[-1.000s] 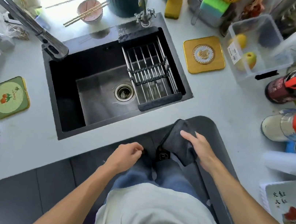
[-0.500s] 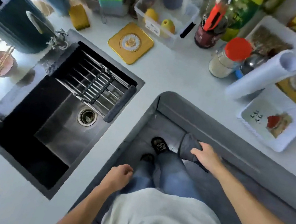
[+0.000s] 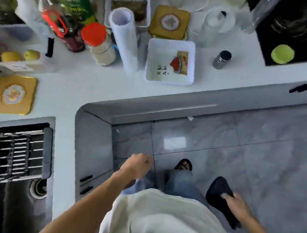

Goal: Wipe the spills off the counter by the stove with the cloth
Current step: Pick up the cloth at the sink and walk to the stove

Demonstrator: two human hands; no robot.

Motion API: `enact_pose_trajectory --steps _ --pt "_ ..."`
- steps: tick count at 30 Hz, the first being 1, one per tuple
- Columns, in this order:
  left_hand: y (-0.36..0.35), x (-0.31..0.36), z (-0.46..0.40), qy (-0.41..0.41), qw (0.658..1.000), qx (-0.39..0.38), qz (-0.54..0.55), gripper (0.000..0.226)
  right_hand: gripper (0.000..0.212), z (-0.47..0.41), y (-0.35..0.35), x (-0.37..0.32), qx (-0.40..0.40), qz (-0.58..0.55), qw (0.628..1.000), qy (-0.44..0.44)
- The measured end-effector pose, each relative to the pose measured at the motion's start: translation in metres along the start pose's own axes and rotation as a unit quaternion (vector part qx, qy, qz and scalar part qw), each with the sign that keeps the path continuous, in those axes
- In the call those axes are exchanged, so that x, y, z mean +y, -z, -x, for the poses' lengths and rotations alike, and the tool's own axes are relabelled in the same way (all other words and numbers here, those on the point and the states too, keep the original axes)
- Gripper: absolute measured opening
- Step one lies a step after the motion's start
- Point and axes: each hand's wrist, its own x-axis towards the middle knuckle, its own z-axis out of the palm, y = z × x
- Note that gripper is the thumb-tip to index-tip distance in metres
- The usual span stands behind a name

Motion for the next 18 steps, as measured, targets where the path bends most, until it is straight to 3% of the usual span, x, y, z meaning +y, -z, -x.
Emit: enact_pose_trajectory --steps 3,8,18 --pt "-0.006 0.051 -0.019 -0.024 0.997 0.002 -0.075 0.029 0.005 -0.003 0.014 0.057 0.007 -0.059 0.998 -0.037" --pt "-0.027 0.114 -0.043 -0.064 0.976 -0.053 -0.199 0.032 0.024 -0.024 0.043 0.119 0.003 -0.171 0.981 -0.091" --pt "-0.036 0.188 -0.086 -0.045 0.952 -0.072 -0.293 0.022 0.019 -0.081 0.14 0.118 0.058 -0.306 0.948 -0.063"
